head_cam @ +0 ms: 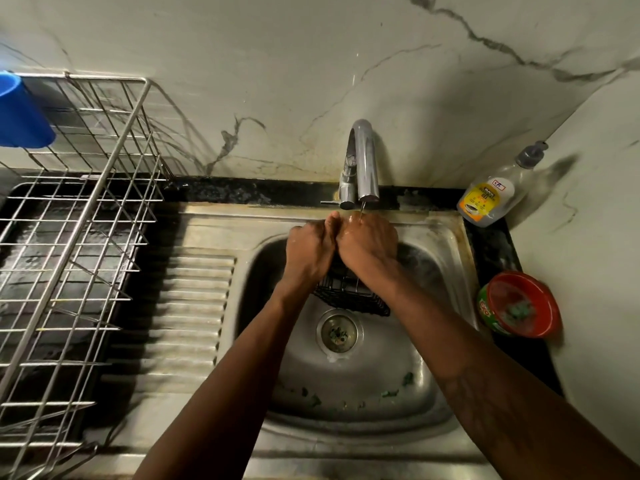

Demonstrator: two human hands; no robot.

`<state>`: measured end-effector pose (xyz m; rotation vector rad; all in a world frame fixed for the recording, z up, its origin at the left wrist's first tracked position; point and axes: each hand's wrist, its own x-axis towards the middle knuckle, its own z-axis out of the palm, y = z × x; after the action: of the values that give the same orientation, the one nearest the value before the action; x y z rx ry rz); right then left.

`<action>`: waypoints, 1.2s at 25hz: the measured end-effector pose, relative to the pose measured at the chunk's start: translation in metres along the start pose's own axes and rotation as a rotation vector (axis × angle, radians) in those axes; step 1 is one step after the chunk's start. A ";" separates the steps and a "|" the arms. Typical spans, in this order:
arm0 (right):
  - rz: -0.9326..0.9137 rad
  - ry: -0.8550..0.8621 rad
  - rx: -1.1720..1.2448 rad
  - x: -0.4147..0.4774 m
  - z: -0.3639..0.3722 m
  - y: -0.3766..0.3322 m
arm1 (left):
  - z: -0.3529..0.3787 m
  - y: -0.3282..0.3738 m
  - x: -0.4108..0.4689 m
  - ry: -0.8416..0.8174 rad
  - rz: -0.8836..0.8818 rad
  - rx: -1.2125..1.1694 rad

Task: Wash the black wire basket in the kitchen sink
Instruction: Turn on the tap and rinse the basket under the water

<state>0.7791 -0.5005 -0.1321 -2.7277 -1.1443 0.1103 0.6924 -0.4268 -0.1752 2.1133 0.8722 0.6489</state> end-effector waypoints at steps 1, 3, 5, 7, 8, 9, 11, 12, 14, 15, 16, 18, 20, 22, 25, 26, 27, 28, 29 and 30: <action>0.003 0.030 0.058 0.000 0.003 -0.002 | 0.004 0.000 -0.001 0.036 -0.061 -0.017; 0.000 0.106 0.320 -0.006 0.011 -0.002 | 0.009 -0.008 -0.009 0.107 -0.242 -0.082; -0.060 0.094 0.526 -0.012 0.024 0.011 | 0.015 -0.024 -0.017 0.142 -0.458 -0.204; -0.118 0.026 0.500 -0.025 0.037 0.020 | 0.017 -0.031 -0.024 0.178 -0.559 -0.325; -0.117 0.011 0.434 -0.029 0.042 0.022 | 0.020 -0.030 -0.026 0.151 -0.538 -0.359; -0.103 0.023 0.364 -0.028 0.046 0.023 | 0.023 -0.025 -0.026 0.105 -0.497 -0.386; -0.031 0.036 0.296 -0.018 0.048 0.016 | 0.028 -0.013 -0.022 0.062 -0.452 -0.415; -0.009 0.039 0.314 -0.012 0.049 0.009 | 0.028 -0.011 -0.019 0.075 -0.466 -0.412; -0.089 0.043 0.347 -0.008 0.057 -0.001 | 0.025 -0.018 -0.013 0.132 -0.520 -0.420; -0.181 0.034 0.336 -0.013 0.064 -0.003 | 0.021 -0.023 -0.011 0.157 -0.546 -0.413; -0.244 0.036 0.321 -0.018 0.070 0.005 | 0.017 -0.031 -0.012 0.170 -0.556 -0.396; -0.105 0.002 0.277 -0.020 0.076 0.038 | 0.008 -0.036 -0.015 0.185 -0.553 -0.381; 0.200 -0.066 0.237 -0.017 0.074 0.064 | 0.004 -0.036 -0.018 0.209 -0.545 -0.353; 0.247 -0.072 0.199 -0.011 0.070 0.052 | 0.007 -0.037 -0.013 0.214 -0.552 -0.334; -0.012 -0.044 0.197 -0.016 0.065 -0.016 | 0.013 -0.038 -0.008 0.187 -0.571 -0.342; -0.101 -0.025 0.165 -0.023 0.066 -0.028 | 0.013 -0.042 -0.009 0.170 -0.585 -0.336; -0.151 -0.030 0.142 -0.026 0.068 -0.025 | 0.011 -0.049 -0.011 0.166 -0.590 -0.328; -0.149 -0.070 0.119 -0.024 0.067 -0.009 | 0.007 -0.054 -0.013 0.177 -0.594 -0.329; -0.088 -0.121 0.104 -0.021 0.068 0.014 | 0.004 -0.059 -0.015 0.191 -0.598 -0.339; 0.025 -0.134 0.100 -0.019 0.066 0.039 | 0.002 -0.061 -0.017 0.207 -0.598 -0.362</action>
<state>0.7838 -0.5320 -0.2049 -2.6812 -1.1068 0.3483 0.6597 -0.4105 -0.2272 1.3807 1.3158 0.6463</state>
